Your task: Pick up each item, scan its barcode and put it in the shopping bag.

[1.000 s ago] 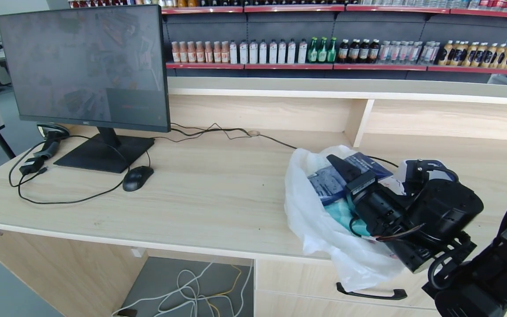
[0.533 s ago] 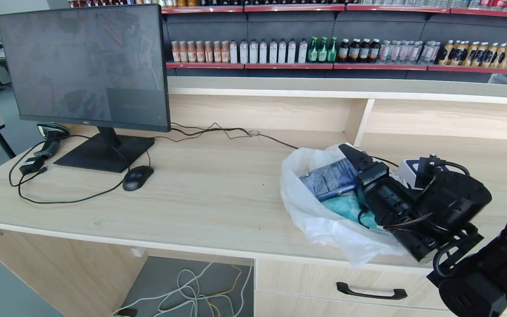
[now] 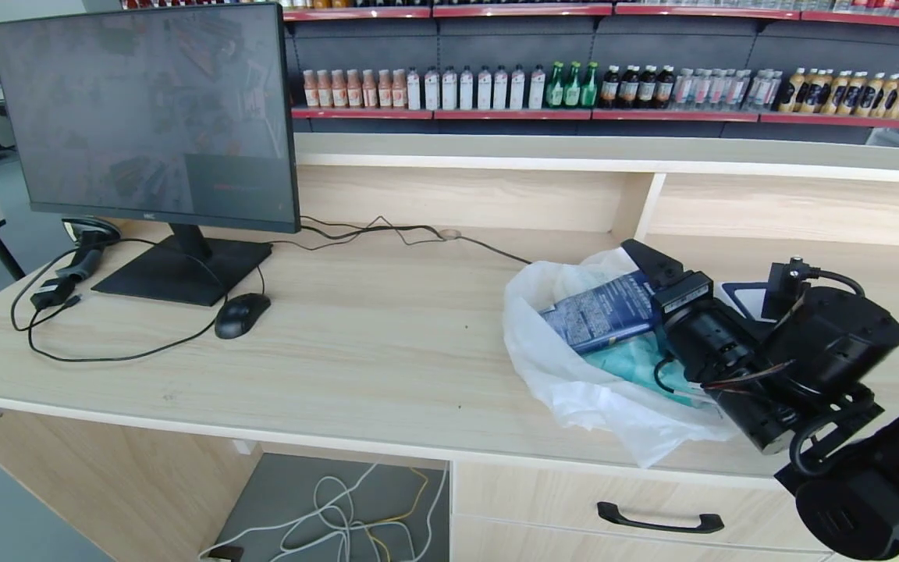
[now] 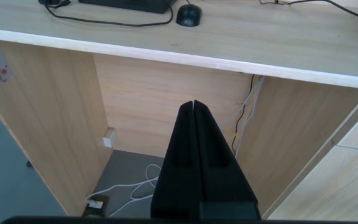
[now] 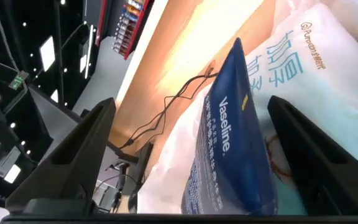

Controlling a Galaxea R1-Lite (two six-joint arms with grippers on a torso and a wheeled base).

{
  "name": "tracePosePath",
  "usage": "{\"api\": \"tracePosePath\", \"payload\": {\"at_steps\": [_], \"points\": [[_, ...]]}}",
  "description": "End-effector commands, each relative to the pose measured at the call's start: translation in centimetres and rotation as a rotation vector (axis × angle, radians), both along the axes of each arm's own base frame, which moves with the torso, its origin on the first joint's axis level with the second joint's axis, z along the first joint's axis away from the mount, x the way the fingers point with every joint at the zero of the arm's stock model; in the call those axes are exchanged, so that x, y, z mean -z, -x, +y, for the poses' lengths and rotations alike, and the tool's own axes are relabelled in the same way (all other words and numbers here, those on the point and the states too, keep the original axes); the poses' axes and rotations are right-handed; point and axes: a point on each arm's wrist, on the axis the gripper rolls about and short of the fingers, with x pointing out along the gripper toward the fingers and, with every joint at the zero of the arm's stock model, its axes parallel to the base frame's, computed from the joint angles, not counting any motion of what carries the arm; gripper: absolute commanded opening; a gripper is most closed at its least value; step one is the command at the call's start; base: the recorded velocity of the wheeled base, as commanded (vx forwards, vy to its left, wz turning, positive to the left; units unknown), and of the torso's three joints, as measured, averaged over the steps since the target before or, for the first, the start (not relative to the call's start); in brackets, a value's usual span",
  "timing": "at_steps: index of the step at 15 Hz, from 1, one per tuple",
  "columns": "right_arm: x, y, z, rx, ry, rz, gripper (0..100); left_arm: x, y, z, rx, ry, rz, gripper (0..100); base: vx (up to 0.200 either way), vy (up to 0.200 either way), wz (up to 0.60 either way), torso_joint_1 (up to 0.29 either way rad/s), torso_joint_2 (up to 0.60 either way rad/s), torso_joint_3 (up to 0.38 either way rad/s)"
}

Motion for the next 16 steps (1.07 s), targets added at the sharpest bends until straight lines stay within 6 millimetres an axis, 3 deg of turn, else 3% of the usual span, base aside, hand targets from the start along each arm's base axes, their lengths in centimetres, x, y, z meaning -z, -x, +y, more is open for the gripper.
{"api": "tracePosePath", "payload": {"at_steps": [1,9,16], "points": [[-1.1,0.4,-0.1,-0.002,0.000,-0.048,100,0.0,0.0,0.0,0.000,0.000,0.000,0,0.000,0.000,0.00,0.000,0.00,0.000],[-2.8,-0.4,-2.0,0.117,0.172,-0.150,100,0.0,0.0,0.0,0.000,0.002,0.003,0,0.000,0.000,0.00,0.000,0.00,0.000],[-7.0,2.5,-2.8,0.166,0.395,-0.352,100,0.0,0.0,0.0,0.000,0.005,0.006,0,0.000,0.000,0.00,0.000,0.00,0.000]]}}
